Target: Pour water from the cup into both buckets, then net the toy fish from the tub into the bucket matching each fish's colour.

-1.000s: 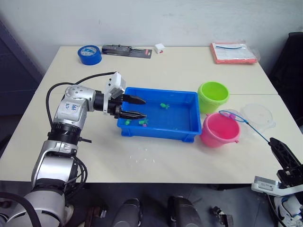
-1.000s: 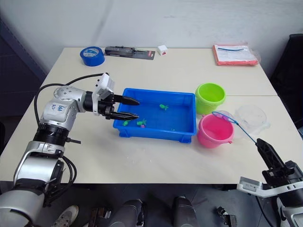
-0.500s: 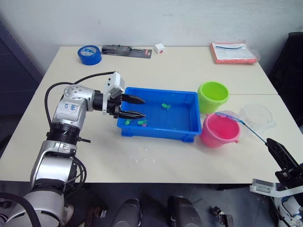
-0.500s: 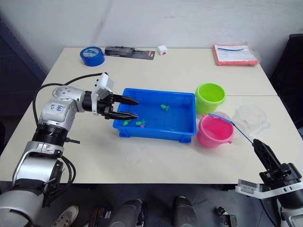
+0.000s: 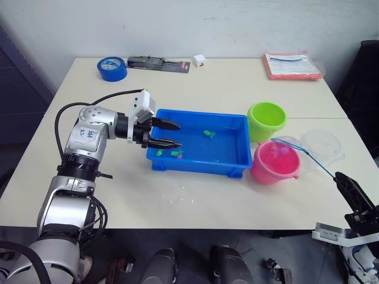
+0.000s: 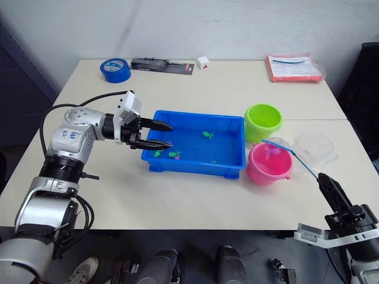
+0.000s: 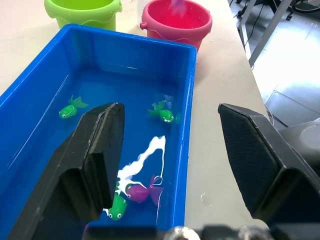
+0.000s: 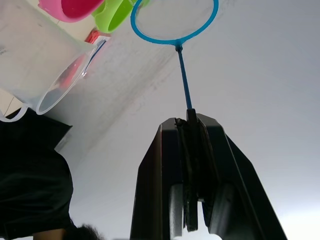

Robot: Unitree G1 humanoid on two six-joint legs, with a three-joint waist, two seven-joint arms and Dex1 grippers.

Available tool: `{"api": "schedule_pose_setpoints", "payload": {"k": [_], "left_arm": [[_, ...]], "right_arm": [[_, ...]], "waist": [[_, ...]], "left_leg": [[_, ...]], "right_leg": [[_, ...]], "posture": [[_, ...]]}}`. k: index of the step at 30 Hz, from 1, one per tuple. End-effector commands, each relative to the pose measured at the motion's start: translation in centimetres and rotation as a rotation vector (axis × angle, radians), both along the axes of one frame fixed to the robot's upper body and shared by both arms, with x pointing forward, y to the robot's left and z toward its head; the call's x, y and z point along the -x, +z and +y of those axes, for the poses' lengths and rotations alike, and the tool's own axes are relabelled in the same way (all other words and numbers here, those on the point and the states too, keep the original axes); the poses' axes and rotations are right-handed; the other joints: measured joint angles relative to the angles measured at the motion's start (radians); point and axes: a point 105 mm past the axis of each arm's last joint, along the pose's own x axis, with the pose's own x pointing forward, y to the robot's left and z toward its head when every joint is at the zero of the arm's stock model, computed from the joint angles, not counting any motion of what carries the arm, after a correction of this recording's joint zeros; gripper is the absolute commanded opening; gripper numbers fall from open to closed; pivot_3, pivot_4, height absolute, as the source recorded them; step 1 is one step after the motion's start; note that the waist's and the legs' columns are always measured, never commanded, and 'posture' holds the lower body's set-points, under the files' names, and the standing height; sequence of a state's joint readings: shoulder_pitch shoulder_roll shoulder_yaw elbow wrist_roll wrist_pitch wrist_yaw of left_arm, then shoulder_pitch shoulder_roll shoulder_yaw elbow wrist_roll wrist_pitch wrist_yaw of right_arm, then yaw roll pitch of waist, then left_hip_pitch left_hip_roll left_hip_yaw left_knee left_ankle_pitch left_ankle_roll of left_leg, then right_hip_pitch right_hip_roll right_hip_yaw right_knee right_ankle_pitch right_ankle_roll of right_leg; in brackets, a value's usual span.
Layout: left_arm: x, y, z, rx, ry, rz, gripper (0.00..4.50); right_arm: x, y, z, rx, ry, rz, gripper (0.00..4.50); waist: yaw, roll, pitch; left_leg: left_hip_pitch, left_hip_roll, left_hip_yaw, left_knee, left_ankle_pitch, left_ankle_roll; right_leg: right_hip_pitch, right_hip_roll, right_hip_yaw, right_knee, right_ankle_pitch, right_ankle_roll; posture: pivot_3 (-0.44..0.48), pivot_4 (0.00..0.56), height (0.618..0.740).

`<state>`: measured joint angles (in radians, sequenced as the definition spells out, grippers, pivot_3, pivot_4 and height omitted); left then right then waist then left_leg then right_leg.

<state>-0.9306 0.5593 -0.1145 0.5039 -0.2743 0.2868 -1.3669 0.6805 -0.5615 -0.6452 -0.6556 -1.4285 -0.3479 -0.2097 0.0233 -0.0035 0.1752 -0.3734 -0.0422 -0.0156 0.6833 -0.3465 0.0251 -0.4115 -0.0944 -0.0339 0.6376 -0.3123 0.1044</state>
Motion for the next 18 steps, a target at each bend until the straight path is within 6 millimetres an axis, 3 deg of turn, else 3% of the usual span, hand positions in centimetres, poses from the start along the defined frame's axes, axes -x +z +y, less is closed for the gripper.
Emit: {"api": "schedule_pose_setpoints", "payload": {"k": [1, 5, 8, 12, 15, 18], "left_arm": [[0.2, 1.2, 0.4, 0.025, 0.003, -0.043, 3.26], [0.4, 1.1, 0.5, 0.025, 0.002, -0.034, 3.26], [0.4, 1.3, 0.8, 0.036, 0.006, -0.022, 3.26], [0.3, 1.6, 1.3, 0.045, 0.024, -0.015, 3.26], [0.4, 1.6, 2.0, 0.033, 0.038, -0.011, 3.26], [0.5, 1.6, 2.6, 0.025, 0.06, -0.013, 3.26]], "right_arm": [[0.2, 0.5, -0.4, -0.019, -0.015, -0.029, 0.8], [-0.7, 1.5, 0.4, -0.134, 0.053, -0.046, 0.8], [-2.4, 4.4, 0.8, -0.263, 0.153, -0.087, 0.8], [-5.7, 5.6, 1.5, -0.49, 0.227, 0.092, 0.8], [-7.9, 7.2, 3.1, -0.779, 0.291, 0.251, 0.8], [-8.4, 7.3, 5.2, -0.964, 0.332, 0.48, 0.8]], "waist": [[0.0, 0.0, 0.0], [-0.003, 0.0, 0.0], [-0.006, 0.0, 0.0], [-0.024, 0.0, 0.0], [-0.026, 0.0, 0.0], [-0.025, 0.0, 0.0]], "left_leg": [[0.0, 0.0, 0.0, 0.0, 0.0, 0.0], [0.0, 0.0, 0.001, 0.0, 0.0, 0.0], [0.001, 0.0, 0.001, 0.0, 0.0, 0.0], [0.003, 0.001, 0.002, 0.0, 0.0, 0.0], [0.002, 0.004, -0.001, -0.001, 0.0, 0.0], [0.002, 0.003, 0.0, 0.0, 0.0, 0.0]], "right_leg": [[0.0, 0.0, 0.0, 0.0, 0.0, 0.0], [0.0, 0.0, 0.0, 0.0, 0.0, 0.0], [0.0, 0.0, 0.001, 0.0, 0.0, 0.0], [0.003, 0.0, 0.001, 0.0, 0.0, 0.0], [0.002, 0.001, -0.001, 0.0, 0.0, 0.0], [0.002, 0.0, -0.003, 0.0, 0.0, 0.0]], "posture": [[0.0, 0.15, 0.737], [0.0, 0.15, 0.737], [0.0, 0.15, 0.737], [0.0, 0.15, 0.737], [0.0, 0.15, 0.737], [0.0, 0.15, 0.737]]}}
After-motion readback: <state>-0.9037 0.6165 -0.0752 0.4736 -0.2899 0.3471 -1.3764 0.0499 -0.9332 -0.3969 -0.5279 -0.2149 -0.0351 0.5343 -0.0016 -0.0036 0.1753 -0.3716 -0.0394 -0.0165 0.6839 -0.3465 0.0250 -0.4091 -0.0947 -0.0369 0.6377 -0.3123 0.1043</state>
